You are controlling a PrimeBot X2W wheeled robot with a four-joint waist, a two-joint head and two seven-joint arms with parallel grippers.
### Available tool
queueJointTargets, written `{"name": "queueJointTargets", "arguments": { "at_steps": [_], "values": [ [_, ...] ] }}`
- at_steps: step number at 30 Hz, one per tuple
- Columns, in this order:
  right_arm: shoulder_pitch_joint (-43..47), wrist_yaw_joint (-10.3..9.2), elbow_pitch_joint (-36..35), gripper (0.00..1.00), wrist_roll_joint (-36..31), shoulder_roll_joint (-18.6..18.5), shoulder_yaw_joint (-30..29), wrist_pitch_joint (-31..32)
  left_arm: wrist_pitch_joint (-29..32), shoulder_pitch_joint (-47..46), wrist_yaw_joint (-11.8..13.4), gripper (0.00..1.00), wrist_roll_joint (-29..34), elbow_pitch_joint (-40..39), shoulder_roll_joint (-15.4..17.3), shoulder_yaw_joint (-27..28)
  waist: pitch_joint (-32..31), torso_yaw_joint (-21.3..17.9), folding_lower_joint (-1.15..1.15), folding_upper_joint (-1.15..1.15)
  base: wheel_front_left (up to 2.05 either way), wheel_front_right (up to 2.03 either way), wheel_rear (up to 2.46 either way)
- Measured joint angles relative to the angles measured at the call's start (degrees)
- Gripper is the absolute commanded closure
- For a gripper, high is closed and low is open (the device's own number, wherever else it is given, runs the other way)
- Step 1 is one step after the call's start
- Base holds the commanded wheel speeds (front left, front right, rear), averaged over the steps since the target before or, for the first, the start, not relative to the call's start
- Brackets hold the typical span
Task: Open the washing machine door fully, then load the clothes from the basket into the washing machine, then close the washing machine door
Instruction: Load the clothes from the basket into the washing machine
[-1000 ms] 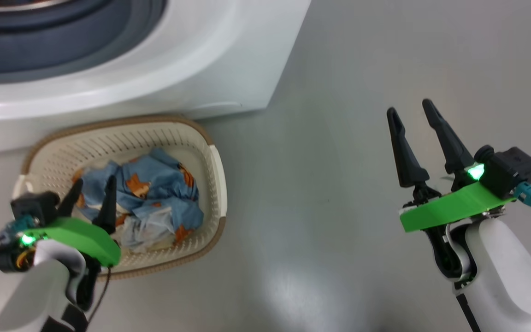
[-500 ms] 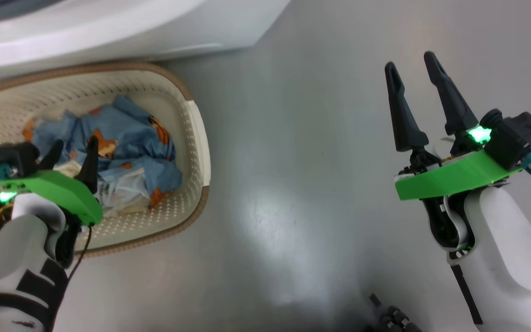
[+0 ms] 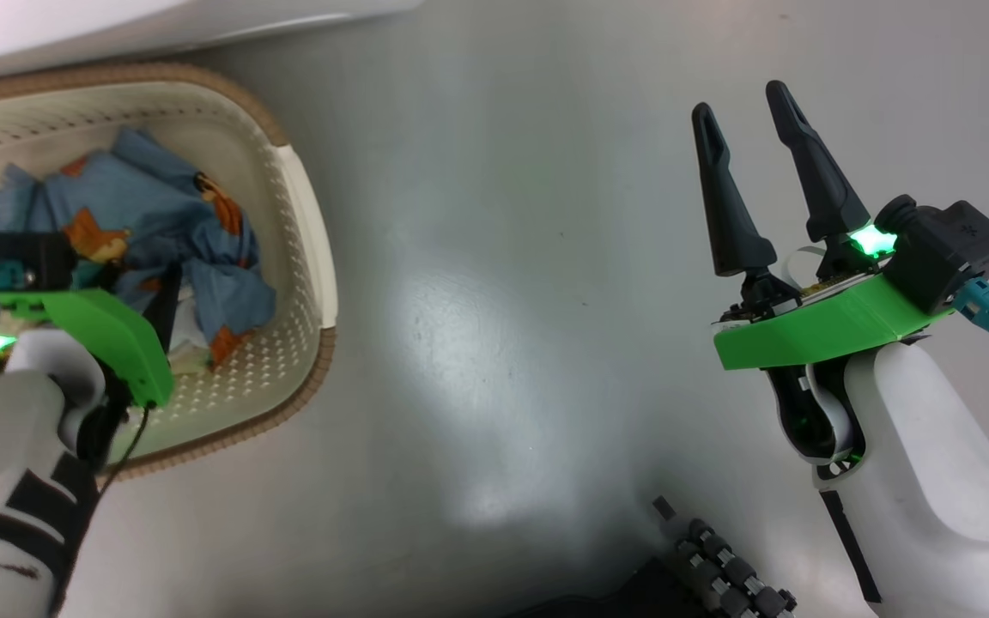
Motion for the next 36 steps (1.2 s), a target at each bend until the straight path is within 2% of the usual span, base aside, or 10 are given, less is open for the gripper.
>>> {"name": "queueJointTargets", "arguments": {
  "at_steps": [7,16,17,18,19,31,36],
  "values": [
    [-0.02,0.0,-0.53,0.0,0.0,0.8,0.43,0.0,1.51,-4.15,0.0,0.0,-0.77,2.54,1.62,-1.94,2.53,-1.8,0.0,0.0,0.0,0.0,0.0],
    [-0.03,0.0,-0.79,0.0,0.05,1.1,0.58,0.0,4.05,-6.71,0.02,0.0,-0.85,6.64,1.66,-3.78,4.09,-4.01,0.0,0.0,0.0,0.0,0.0],
    [-0.03,0.0,-0.79,0.0,0.05,1.13,0.59,0.0,4.09,-6.78,0.02,0.07,-0.85,6.79,1.62,-3.81,4.07,-4.14,0.0,0.0,0.0,0.0,0.0],
    [-0.03,0.0,-0.78,0.0,0.07,1.15,0.63,0.0,4.39,-6.8,0.02,0.6,-0.85,6.93,1.55,-3.85,4.01,-4.21,0.0,0.0,0.0,0.0,0.0],
    [-0.02,0.0,-0.78,0.0,0.07,1.19,0.66,0.0,4.68,-6.81,0.02,1.0,-0.85,7.06,1.53,-3.88,3.96,-4.25,0.0,0.0,0.0,0.0,0.0],
    [-0.03,0.0,-0.59,0.0,0.07,1.35,0.57,0.0,-0.08,-8.11,0.01,1.0,-1.37,7.39,0.82,-3.99,3.59,-2.95,0.0,0.0,0.0,0.0,0.0],
    [-0.15,0.0,-0.25,0.0,0.09,1.3,0.57,0.0,-2.82,-6.42,0.01,1.0,-3.47,4.28,-0.36,-4.83,1.62,-2.21,0.0,0.0,0.0,0.0,0.0]
  ]
}}
